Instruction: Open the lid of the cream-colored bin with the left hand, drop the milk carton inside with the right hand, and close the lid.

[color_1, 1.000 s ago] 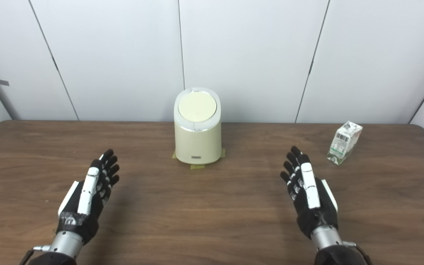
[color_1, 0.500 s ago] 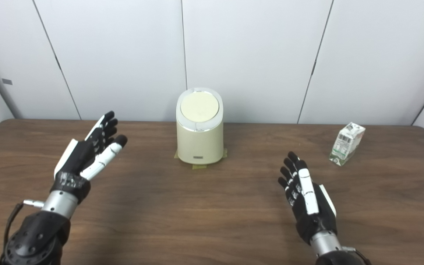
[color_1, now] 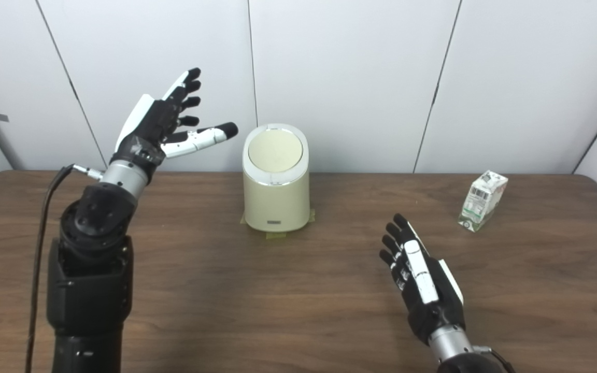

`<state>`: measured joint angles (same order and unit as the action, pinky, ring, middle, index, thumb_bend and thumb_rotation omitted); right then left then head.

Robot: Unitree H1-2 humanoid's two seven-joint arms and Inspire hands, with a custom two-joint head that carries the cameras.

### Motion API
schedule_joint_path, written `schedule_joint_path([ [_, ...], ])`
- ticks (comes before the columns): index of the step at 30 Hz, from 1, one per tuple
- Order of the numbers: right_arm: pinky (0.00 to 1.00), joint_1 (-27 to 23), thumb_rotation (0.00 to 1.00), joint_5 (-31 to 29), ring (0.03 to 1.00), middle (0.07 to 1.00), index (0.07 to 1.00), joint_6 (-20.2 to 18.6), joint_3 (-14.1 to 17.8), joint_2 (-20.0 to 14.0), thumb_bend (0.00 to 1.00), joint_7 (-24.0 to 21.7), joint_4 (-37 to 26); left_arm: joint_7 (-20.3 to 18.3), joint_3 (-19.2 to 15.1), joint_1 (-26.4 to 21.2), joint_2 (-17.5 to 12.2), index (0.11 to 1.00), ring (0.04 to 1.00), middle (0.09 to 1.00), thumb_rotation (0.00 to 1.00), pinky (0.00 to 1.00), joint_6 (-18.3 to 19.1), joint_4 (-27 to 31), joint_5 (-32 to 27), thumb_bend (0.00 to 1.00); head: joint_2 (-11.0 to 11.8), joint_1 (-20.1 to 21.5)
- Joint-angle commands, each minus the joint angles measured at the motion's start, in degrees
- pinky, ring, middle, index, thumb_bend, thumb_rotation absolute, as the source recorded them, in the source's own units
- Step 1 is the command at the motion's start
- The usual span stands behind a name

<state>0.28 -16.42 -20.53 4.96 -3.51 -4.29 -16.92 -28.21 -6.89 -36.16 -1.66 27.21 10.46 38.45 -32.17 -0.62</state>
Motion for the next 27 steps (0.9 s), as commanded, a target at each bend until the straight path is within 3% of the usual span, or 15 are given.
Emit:
schedule_joint_path([
  [1,0.95,-1.13,0.77,-0.55,0.969,0.97,0.967,3.01,-0.12,-0.54,0.6,-1.32,-1.47,-0.76,-0.22,-5.69,-0.54,1.0,0.927,0.983,0.25,0.8,-0.29,-1.68,2.67,0.83,0.12,-0.3],
  [6,0.95,-0.51,0.77,-1.07,0.969,0.972,0.973,3.15,-0.34,-0.63,0.61,-2.18,-1.67,-0.28,2.59,-10.51,-1.7,1.0,0.9,0.984,0.17,0.72,-0.3,-9.96,6.0,0.82,0.59,-0.03],
  [11,0.94,-0.27,0.8,-1.08,0.966,0.979,0.976,3.31,-0.32,-0.24,0.58,-2.17,-1.53,2.64,8.04,-14.25,-3.69,0.99,0.944,0.963,0.11,0.82,-0.32,-15.87,7.67,0.84,0.25,-0.74],
  [14,0.94,-0.32,0.81,-1.01,0.967,0.977,0.977,3.5,-0.28,0.15,0.58,-1.95,-1.23,4.46,11.29,-16.96,-5.0,0.989,0.962,0.97,0.1,0.83,-0.42,-20.31,7.21,0.84,-0.15,-1.08],
  [27,0.94,-1.12,0.82,-0.24,0.962,0.976,0.98,3.84,-0.92,0.81,0.61,-1.76,-0.85,11.6,16.91,-22.24,-5.38,0.968,0.911,0.932,0.08,0.78,-0.85,-31.43,3.29,0.86,-0.47,-1.65],
])
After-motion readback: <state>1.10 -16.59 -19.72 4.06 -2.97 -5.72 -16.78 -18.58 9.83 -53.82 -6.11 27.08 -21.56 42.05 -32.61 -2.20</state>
